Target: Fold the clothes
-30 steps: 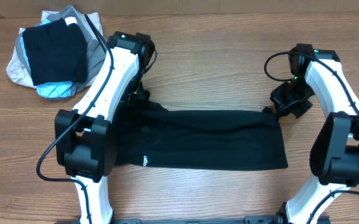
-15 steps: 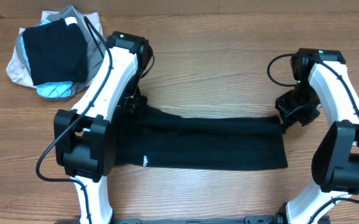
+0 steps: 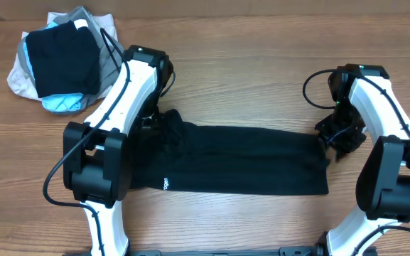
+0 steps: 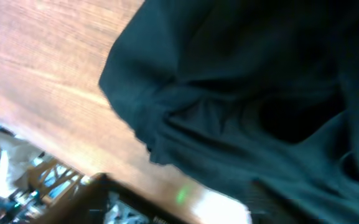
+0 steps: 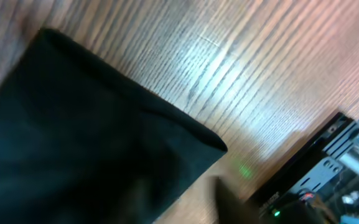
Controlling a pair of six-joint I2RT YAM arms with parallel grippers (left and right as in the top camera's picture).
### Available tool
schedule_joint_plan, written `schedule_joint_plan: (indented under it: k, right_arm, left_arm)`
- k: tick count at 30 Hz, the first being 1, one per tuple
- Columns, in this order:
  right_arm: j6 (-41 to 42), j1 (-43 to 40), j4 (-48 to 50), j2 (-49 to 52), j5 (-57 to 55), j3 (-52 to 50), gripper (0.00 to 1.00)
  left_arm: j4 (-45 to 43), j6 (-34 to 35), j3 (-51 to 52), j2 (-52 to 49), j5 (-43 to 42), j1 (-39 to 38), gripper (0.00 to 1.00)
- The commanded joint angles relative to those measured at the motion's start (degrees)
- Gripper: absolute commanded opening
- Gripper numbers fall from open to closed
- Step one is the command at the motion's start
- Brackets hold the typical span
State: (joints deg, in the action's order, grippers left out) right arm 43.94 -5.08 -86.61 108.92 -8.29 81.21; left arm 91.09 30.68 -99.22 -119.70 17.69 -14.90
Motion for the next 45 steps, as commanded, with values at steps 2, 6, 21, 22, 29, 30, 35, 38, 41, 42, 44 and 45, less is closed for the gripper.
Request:
schedule_joint_plan:
  k: [2, 6, 21, 22, 29, 30, 35, 38, 41, 42, 44, 45]
  right_arm:
    - [-5.20, 0.85, -0.09, -1.46, -1.09, -0.22, 1.00]
    - [-5.20, 0.85, 0.48, -1.46, 0.74, -0.22, 1.00]
    - [-4.90, 6.62, 5.77, -1.46, 2.43, -0.22, 1.00]
    - [-4.24, 7.08, 6.01, -1.46, 2.49, -0.22, 1.00]
    - [-3.04, 9.07, 7.54, -1.46, 4.42, -0.26, 1.00]
    - [-3.04, 9.35, 7.52, -1.46, 4.42, -0.26, 1.00]
    - [-3.06, 10.01, 7.52, -1.46, 4.35, -0.26, 1.00]
    - [-3.08, 10.01, 7.56, -1.46, 4.33, -0.26, 1.00]
    - [-3.08, 10.01, 7.91, -1.46, 4.35, -0.26, 1.00]
    - [-3.08, 10.01, 7.93, -1.46, 4.35, -0.26, 1.00]
    - [-3.08, 10.01, 7.96, -1.46, 4.35, -0.26, 1.00]
    - [-3.08, 10.01, 7.96, -1.46, 4.35, -0.26, 1.00]
  left_arm:
    - [-4.26, -6.27, 0.46, 0.98, -7.06, -0.39, 0.83]
    - [-10.78, -8.90, 0.46, 0.98, -15.32, -1.31, 0.87]
    - [-17.88, -13.35, 0.50, 0.94, -24.81, -2.05, 0.78]
    - [-17.99, -13.35, 0.50, 0.94, -24.81, -2.05, 0.73]
    - [-17.88, -12.46, 0.50, -1.20, -24.83, -2.60, 0.59]
    - [-17.81, -12.46, 0.50, -2.12, -24.83, -2.78, 0.59]
    - [-17.68, -11.89, 0.50, -5.33, -24.72, -3.23, 0.53]
    - [-17.84, -11.30, 0.42, -5.22, -24.30, -3.13, 0.44]
    - [-17.59, -10.03, 0.31, -5.16, -22.62, -2.95, 0.27]
    - [-17.44, -9.81, 0.31, -5.16, -22.08, -2.91, 0.23]
    - [-16.90, -9.88, 0.31, -5.16, -21.75, -2.80, 0.20]
    - [-16.50, -9.88, 0.31, -5.16, -21.75, -2.75, 0.14]
